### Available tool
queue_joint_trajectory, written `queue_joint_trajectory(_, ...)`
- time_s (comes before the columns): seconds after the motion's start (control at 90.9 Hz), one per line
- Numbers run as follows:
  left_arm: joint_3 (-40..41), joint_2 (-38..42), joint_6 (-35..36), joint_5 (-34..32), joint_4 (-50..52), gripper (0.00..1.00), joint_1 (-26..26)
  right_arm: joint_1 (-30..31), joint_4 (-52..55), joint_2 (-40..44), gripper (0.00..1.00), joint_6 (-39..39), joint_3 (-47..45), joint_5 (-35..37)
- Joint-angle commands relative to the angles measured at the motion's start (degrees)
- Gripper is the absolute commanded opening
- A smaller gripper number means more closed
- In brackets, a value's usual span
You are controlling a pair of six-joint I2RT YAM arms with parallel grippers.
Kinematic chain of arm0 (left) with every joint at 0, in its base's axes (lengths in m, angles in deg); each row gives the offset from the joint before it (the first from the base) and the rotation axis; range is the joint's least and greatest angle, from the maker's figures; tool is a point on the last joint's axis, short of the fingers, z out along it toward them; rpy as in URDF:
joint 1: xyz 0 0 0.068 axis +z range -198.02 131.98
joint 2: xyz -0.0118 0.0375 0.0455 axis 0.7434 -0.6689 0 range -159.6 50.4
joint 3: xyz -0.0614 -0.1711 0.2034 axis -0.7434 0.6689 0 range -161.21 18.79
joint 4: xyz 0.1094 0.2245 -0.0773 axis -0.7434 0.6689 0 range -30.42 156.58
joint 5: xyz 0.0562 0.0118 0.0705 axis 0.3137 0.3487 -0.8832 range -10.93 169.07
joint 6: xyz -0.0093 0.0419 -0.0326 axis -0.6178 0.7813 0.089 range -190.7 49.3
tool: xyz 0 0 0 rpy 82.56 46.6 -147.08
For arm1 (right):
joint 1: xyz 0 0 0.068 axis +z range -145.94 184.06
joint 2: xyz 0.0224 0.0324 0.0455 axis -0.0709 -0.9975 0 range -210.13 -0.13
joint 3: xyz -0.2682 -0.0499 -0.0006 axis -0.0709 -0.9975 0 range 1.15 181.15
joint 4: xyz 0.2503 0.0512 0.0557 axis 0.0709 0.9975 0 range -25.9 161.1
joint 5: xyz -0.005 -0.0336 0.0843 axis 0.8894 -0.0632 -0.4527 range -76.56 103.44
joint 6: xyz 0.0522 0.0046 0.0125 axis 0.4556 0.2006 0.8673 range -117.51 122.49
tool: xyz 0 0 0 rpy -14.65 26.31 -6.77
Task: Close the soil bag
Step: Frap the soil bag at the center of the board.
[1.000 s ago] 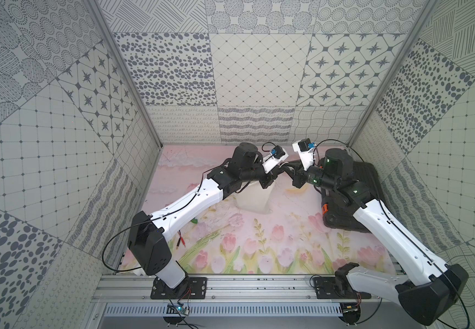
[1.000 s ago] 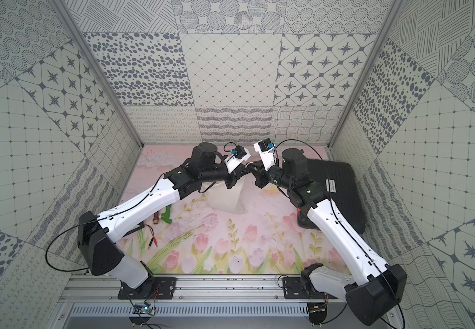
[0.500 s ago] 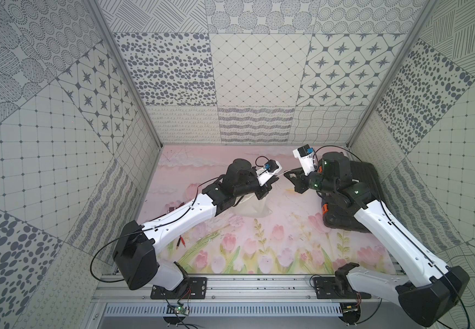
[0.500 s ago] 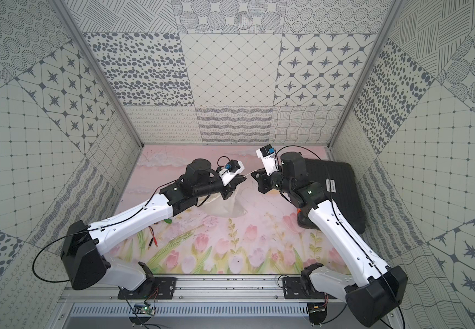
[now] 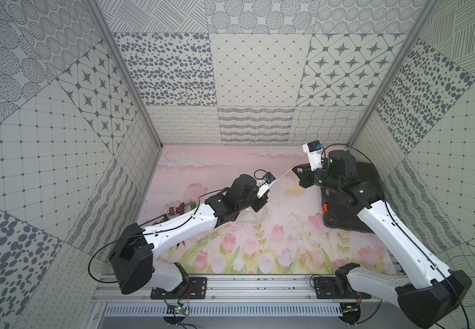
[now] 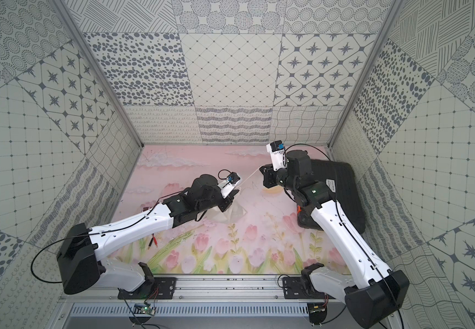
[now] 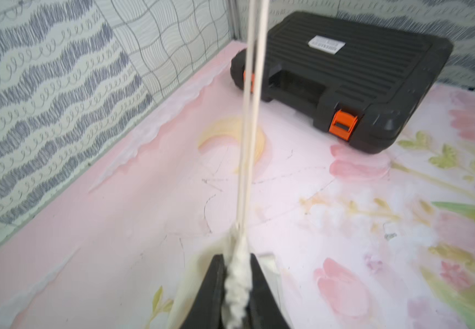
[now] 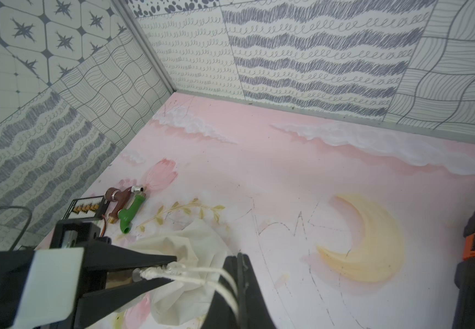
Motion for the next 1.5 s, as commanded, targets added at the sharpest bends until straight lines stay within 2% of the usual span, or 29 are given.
queue_joint_trajectory(0.0, 1.97, 1.14, -5.66, -16.51, 32.04, 0.18, -0.02, -2.78, -15.44, 3.49, 0.0, 1.77, 4.33, 9.7)
queue_joint_trajectory(0.231, 2.7, 1.5, -9.56, -22.96, 34.4, 0.09, 0.16, -3.99, -15.44, 4.39, 0.0, 1.7, 3.85, 10.23)
queue_joint_trajectory(0.275, 2.84, 2.2, -10.22, -23.62, 34.74, 0.11, 0.07, -4.06, -15.38, 4.31, 0.0, 1.51, 4.14, 8.32)
queue_joint_trajectory(0.308, 2.75, 3.23, -10.22, -22.73, 34.45, 0.19, -0.18, -4.0, -15.4, 3.94, 0.0, 1.63, 4.38, 5.97)
queue_joint_trajectory(0.418, 4.4, 9.79, -5.6, -13.23, 24.52, 0.31, -1.85, -2.78, -15.32, 1.63, 0.0, 1.83, 5.32, -1.46)
queue_joint_trajectory(0.495, 4.97, 13.7, -3.62, -5.44, 15.19, 0.38, -2.12, -1.14, -15.31, 0.97, 0.0, 1.17, 5.01, -4.03)
queue_joint_trajectory(0.572, 3.22, 14.4, -2.08, 0.1, 9.22, 0.47, -2.13, -0.11, -15.23, 1.18, 0.0, 0.99, 4.23, -5.21)
queue_joint_trajectory(0.693, -4.54, 9.55, 0.62, 5.15, 7.37, 0.6, -2.17, 0.47, -14.7, 2.12, 0.0, 0.59, 2.86, -6.7)
queue_joint_trajectory(0.814, -11.06, 3.21, 1.73, 9.58, 5.01, 0.67, -2.13, 0.78, -14.1, 2.9, 0.0, 0.51, 1.76, -7.63)
queue_joint_trajectory(0.968, -19.35, -4.41, 1.74, 12.05, 3.74, 0.7, -2.19, 1.11, -13.58, 3.71, 0.0, 0.3, 0.87, -8.28)
queue_joint_trajectory(1.111, -26.1, -10.64, 2.36, 10.25, 2.65, 0.61, -1.6, 1.46, -13.46, 3.75, 0.0, -0.03, 0.17, -8.88)
queue_joint_trajectory(1.221, -29.79, -13.84, 2.85, 11.01, 2.83, 0.42, -1.13, 1.49, -13.21, 4.14, 0.0, -0.41, -0.3, -8.35)
queue_joint_trajectory(1.32, -29.25, -14.39, 2.86, 11.77, 2.8, 0.26, -0.91, 1.47, -12.96, 4.59, 0.0, -1.12, -0.5, -6.92)
queue_joint_trajectory(1.419, -25.9, -13.4, 2.45, 12.5, 3.48, 0.06, -0.87, 1.16, -12.52, 4.9, 0.0, -2.06, -0.3, -4.38)
queue_joint_trajectory(1.485, -22.3, -12.05, 1.86, 12.39, 4.77, 0.0, -0.86, 0.1, -12.13, 4.91, 0.0, -2.09, 0.59, -3.26)
